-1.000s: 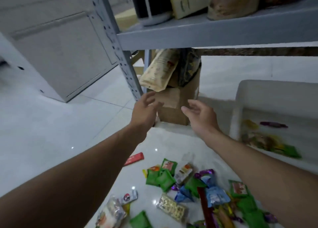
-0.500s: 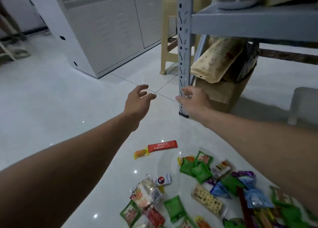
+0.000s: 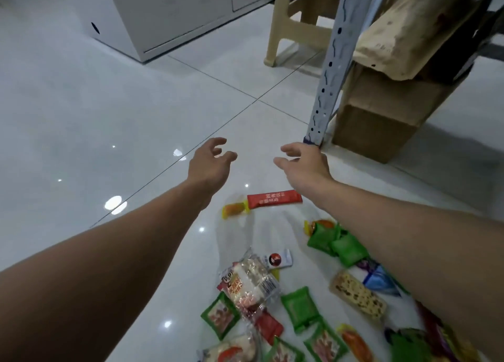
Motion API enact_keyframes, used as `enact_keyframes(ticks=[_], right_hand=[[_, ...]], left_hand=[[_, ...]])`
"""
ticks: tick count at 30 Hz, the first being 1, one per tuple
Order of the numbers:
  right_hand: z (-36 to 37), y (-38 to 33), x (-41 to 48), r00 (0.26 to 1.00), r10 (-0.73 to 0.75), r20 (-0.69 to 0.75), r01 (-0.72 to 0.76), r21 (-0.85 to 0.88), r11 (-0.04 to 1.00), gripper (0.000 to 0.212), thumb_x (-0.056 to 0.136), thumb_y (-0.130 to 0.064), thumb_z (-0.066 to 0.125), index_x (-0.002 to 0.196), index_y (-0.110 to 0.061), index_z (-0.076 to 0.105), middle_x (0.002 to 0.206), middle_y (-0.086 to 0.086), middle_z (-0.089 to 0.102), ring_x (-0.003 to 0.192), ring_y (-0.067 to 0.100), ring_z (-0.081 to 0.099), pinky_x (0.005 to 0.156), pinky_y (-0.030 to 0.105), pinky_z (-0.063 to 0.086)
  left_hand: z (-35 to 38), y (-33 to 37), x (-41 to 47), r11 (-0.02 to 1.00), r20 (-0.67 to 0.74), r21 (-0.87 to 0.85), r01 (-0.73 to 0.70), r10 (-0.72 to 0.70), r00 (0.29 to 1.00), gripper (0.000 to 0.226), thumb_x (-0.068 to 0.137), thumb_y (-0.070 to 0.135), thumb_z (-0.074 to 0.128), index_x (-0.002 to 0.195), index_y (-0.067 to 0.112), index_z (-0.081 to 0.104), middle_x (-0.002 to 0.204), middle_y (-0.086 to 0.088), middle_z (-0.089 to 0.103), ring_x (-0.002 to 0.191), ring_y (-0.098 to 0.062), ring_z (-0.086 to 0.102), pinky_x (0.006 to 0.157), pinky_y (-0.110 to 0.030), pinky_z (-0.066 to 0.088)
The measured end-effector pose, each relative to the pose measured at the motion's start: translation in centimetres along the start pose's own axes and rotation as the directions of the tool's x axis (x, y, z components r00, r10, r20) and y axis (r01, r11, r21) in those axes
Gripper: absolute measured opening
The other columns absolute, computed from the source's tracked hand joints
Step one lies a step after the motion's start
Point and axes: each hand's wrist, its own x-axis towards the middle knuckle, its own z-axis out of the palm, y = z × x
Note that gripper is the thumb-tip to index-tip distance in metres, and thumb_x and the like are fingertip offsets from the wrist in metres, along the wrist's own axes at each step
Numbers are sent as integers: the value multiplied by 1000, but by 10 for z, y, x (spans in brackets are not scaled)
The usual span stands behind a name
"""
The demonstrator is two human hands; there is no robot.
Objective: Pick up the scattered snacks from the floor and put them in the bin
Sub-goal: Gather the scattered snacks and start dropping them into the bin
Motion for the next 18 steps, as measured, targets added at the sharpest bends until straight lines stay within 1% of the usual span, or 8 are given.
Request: enact_keyframes(ticks=[3,5,6,8,11,13,15,18], right_hand=[[15,15,-4,999,15,37,-14,-24,1000,35,88,-30,65,123,-23,61,121,-4,59,108,12,55,94,29,45],[20,23,-3,999,28,34,-27,-28,999,36,88,-30,65,123,-23,61,121,-4,60,107,11,56,94,29,47],[21,27,-2,999,40,18,-39,-15,999,35,88,-29,66,122,-23,61,121,-4,60,105,11,56,93,30,48],[22,34,1,998,60,-1,-60,3,998,34,87,-28,68,120,-22,63,120,-3,61,103,11,57,88,28,49],[25,46,5,998,48,34,-46,-71,996,33,86,-26,70,118,-22,65,120,-3,61,102,7,55,80,21,43],[28,54,9,998,39,55,-30,-150,988,32,86,-25,69,118,-23,65,122,-1,61,101,6,53,79,19,40],[31,60,14,996,41,80,-20,-244,970,34,88,-26,67,121,-25,63,127,1,58,102,10,53,80,20,39],[37,69,16,987,34,158,25,-358,933,39,90,-25,64,129,-23,58,134,2,54,116,18,52,90,23,39]], left_hand=[[2,-34,3,975,63,224,-12,-2,998,39,89,25,60,127,31,56,133,-3,54,116,-18,53,92,-30,44],[7,-51,5,946,117,323,-8,-31,993,43,88,23,62,130,29,55,134,-5,53,119,-20,52,91,-30,45],[10,-57,7,941,134,339,3,-52,990,45,87,22,64,130,29,54,134,-6,53,120,-21,51,90,-30,46],[17,-67,10,934,158,357,24,-86,984,51,84,21,68,132,28,52,133,-9,53,120,-22,52,93,-32,48],[28,-80,15,915,209,399,62,-156,965,57,81,21,73,133,25,52,127,-10,56,113,-25,57,93,-37,51],[35,-90,18,882,203,469,52,-165,965,50,81,26,73,128,23,56,120,-8,60,107,-25,60,92,-38,52],[39,-99,19,826,174,563,14,-135,976,39,80,33,70,118,25,62,111,-7,64,104,-25,59,89,-39,52],[40,-104,19,798,155,602,3,-121,981,31,80,35,69,108,23,66,102,-6,67,96,-26,61,82,-37,53]])
